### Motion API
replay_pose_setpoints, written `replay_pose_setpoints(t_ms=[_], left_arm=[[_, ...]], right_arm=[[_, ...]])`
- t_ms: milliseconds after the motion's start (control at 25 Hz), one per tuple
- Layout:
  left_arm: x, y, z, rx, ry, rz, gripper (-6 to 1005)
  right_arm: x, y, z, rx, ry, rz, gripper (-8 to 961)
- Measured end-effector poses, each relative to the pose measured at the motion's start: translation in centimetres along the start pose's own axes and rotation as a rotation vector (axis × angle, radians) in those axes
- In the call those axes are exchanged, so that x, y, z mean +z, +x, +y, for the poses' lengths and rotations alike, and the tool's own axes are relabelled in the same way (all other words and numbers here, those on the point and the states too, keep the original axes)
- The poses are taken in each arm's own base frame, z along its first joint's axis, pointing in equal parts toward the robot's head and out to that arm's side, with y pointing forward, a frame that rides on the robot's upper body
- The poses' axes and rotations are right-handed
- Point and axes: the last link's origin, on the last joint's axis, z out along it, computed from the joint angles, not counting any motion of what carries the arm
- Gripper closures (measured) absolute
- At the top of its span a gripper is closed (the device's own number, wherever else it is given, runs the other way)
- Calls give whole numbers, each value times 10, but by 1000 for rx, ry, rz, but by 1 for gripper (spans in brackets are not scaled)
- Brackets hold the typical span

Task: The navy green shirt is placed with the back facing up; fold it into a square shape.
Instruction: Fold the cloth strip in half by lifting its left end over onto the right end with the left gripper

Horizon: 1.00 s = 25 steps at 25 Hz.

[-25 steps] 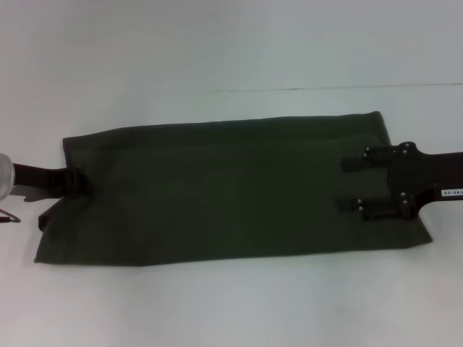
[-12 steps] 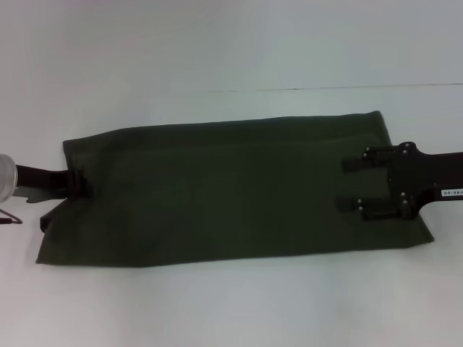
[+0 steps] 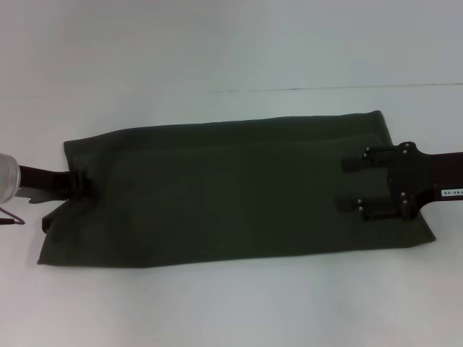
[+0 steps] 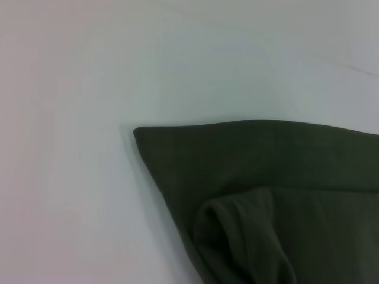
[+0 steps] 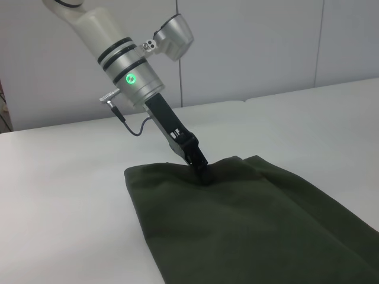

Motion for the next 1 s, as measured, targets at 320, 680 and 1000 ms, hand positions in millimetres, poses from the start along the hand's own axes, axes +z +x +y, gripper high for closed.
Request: replay_pose_setpoints(t_ms=[320, 680, 1000], left_arm=[[1, 0, 3, 25, -8, -9, 870], [1, 0, 4, 25, -10, -10, 925], [1, 0, 4, 24, -12, -14, 925]], right_arm=[[0, 0, 0, -1, 0, 0, 187], [0, 1, 0, 0, 3, 1, 187], [0, 1, 0, -1, 3, 1, 188]])
